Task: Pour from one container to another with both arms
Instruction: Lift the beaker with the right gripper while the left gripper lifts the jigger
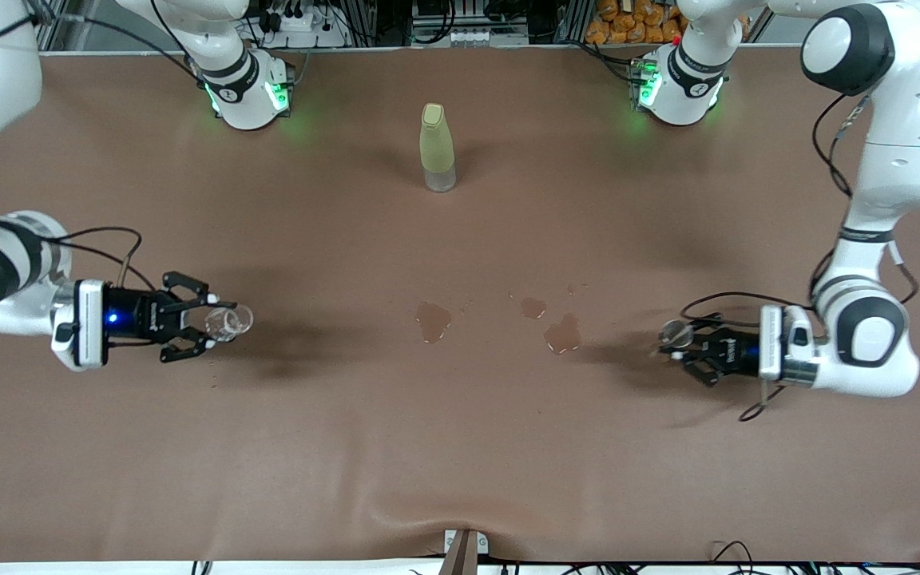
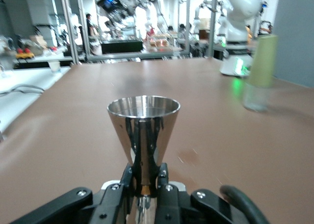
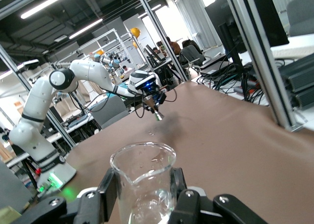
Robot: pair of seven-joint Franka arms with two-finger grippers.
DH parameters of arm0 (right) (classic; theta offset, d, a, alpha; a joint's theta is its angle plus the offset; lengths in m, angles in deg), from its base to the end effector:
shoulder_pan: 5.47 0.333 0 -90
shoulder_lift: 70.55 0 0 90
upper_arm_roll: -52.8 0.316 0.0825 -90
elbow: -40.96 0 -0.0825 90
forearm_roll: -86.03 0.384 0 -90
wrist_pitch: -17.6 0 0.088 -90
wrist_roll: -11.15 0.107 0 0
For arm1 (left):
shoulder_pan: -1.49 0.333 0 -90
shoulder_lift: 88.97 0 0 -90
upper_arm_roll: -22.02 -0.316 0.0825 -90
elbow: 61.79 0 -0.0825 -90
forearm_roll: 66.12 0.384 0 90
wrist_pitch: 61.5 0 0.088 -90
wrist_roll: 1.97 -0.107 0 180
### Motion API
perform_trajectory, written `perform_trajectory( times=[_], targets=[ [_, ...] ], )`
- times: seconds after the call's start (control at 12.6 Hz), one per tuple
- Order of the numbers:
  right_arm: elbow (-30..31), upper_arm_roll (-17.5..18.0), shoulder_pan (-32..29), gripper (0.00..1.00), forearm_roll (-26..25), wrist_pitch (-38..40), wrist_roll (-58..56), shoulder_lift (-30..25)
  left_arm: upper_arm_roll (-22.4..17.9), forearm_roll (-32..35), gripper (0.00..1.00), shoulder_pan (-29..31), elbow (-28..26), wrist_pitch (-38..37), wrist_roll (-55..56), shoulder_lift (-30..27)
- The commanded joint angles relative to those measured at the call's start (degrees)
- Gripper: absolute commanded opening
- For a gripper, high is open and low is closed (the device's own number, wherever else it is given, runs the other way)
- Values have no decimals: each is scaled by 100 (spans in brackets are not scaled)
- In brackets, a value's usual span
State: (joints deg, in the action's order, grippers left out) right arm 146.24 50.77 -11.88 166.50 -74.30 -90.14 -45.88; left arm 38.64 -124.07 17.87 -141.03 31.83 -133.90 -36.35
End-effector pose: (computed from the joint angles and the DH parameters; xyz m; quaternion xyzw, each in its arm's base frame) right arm 0.6217 0.0134 0.3291 -0.6684 -0.3669 -0.3460 0.5468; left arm 0.6886 -0.0467 0.1993 0.4835 -0.6198 0.3981 0.4729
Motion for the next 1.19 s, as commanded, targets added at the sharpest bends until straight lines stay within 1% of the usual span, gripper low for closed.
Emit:
perform_trajectory(
  times=[0.0,0.08,0.32,0.4,0.79,0.95,1.11],
  targets=[
    [1097,-53,280,14,364,-441,206,-970,25,-688,0,-554,-66,237,149,-41],
    [1317,-53,350,14,478,-477,206,-1155,16,-944,0,-792,-75,368,149,-24],
    [1932,-53,587,14,838,-600,206,-1630,16,-1401,0,-1442,-92,1088,70,29],
    [2134,-53,710,14,952,-731,206,-1814,16,-1751,0,-1749,-136,1325,27,29],
    [2215,-44,984,14,1059,-724,206,-1842,16,-2571,0,-2630,-171,2222,-369,91],
    [2373,-44,1193,14,1287,-750,206,-1938,16,-3018,0,-2972,-171,2556,-553,143],
    [2592,-44,1431,14,1655,-820,127,-1965,7,-3510,0,-3350,-171,2820,-816,205]
  ],
)
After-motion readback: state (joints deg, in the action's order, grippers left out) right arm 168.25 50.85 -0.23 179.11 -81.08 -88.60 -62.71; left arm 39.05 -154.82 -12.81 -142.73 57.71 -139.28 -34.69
